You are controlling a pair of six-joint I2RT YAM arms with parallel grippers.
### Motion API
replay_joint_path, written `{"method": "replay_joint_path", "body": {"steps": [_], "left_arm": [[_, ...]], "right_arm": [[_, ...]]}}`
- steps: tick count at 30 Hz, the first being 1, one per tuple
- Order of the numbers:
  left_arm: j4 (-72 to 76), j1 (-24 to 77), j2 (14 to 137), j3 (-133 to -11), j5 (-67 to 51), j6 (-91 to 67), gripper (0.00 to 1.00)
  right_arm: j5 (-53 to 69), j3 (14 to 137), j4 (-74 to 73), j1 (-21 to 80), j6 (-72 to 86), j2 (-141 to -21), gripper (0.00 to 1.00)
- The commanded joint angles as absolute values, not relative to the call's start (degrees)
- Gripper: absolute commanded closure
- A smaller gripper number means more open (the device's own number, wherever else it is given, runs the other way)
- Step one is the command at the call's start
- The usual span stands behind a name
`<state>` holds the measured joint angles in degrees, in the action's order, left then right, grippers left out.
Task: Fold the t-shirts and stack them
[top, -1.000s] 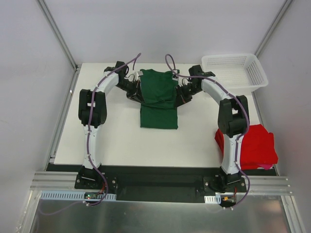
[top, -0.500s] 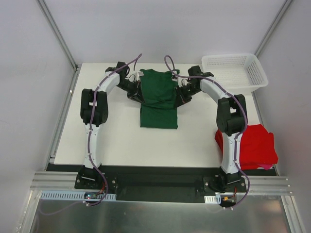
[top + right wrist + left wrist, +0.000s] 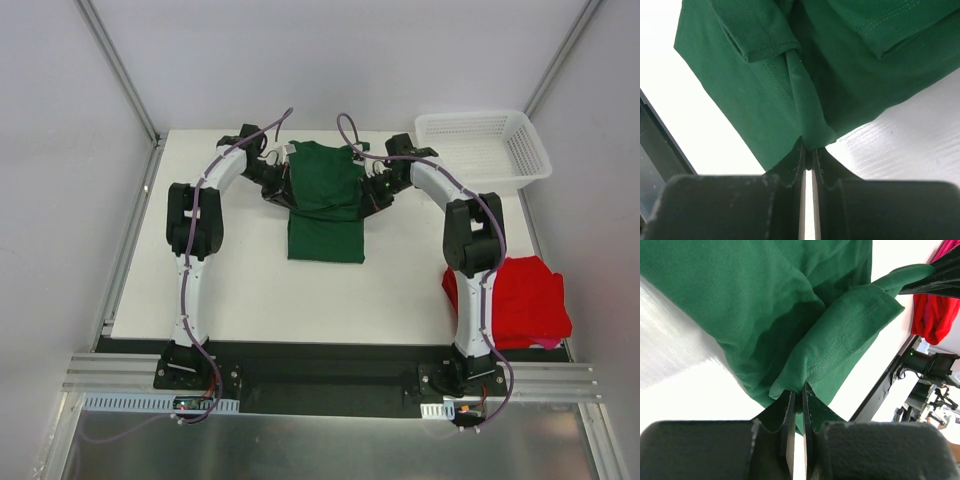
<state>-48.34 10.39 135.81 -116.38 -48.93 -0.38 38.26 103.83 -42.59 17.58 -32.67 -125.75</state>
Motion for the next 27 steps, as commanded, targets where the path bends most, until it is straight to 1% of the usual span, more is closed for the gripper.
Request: {"method": "replay_joint_path", "body": {"steps": [1,16,27], "left_arm": [[-48.87,9.58,136.58,-119.00,-47.90,1.41,1.00],[-48.78,9.67,133.86,-118.56,-48.25,1.58,1.00],[-48.69,9.58,133.24,-122.60,-47.02,2.64,1.00]], "right_arm": [[36.83,106.61,-42.89,17.05,-34.01,-126.74,0.99],[37.18,107.05,-42.01,17.05,-31.73,-124.63,0.99],[36.56,107.58,-40.61,17.14,-30.32,-123.05,0.99]]}}
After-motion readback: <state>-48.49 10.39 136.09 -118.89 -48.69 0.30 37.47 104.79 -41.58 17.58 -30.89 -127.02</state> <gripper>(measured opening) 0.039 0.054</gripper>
